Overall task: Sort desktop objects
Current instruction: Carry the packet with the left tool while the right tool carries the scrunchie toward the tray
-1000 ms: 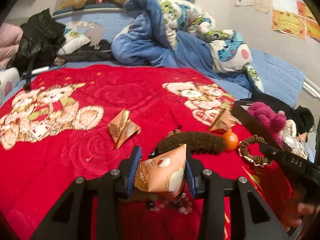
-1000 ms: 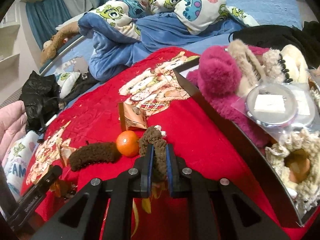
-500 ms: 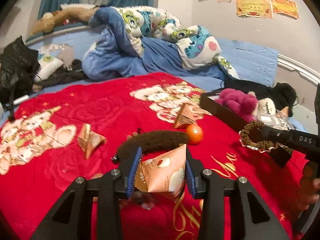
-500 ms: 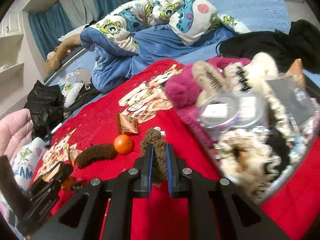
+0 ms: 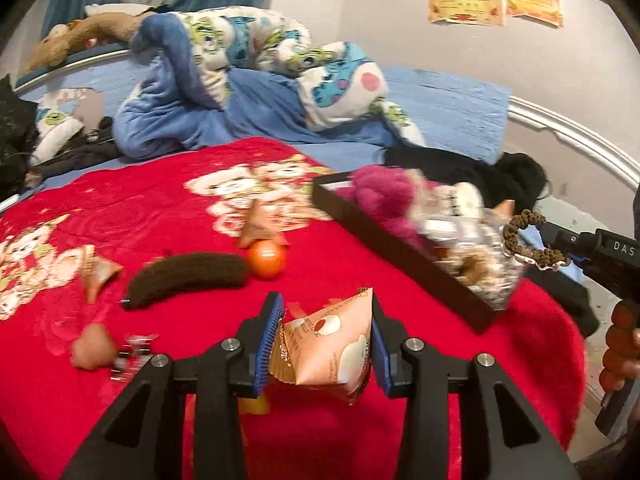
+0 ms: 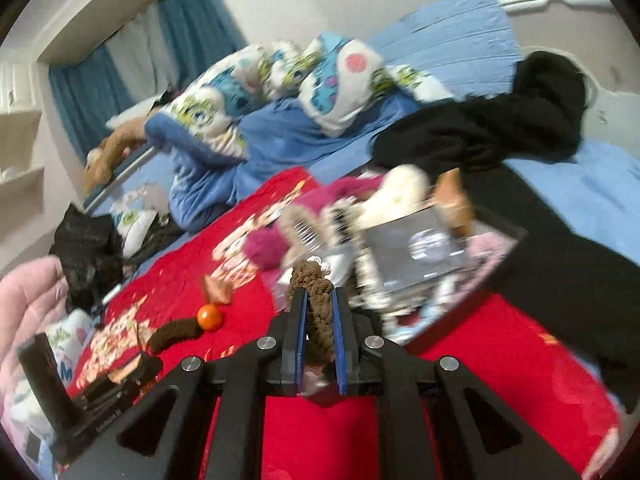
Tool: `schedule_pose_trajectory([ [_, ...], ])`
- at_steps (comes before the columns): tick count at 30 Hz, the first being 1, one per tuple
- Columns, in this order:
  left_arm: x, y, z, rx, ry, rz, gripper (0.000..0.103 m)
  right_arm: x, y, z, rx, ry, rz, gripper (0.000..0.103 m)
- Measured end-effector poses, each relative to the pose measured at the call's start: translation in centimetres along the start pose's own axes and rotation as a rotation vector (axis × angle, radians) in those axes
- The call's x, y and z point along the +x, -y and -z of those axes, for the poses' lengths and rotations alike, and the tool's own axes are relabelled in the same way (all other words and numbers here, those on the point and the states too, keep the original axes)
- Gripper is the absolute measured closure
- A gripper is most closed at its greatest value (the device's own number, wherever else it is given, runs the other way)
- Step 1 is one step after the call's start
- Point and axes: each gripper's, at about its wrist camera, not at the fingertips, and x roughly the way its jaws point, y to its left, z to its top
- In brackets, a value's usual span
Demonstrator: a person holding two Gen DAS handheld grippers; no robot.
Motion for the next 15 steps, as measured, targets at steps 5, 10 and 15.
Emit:
schedule_pose_trajectory([
  [5, 0.6, 5.0, -0.4, 0.024, -0.005, 0.08, 0.062, -3.7, 2.9, -0.9, 0.02, 0.051, 0.031, 0.091],
  [10, 0.8, 10.5, 0.1, 0.128, 0.002, 0.097, 0.061, -7.3, 6.4, -1.2, 0.052, 0.091, 0.075, 0.091],
  [15, 0.4, 13.1, 0.1, 0.159, 0.007, 0.114, 0.061, -10.3, 9.8, -1.4, 0.114, 0.125, 0.105, 0.091],
])
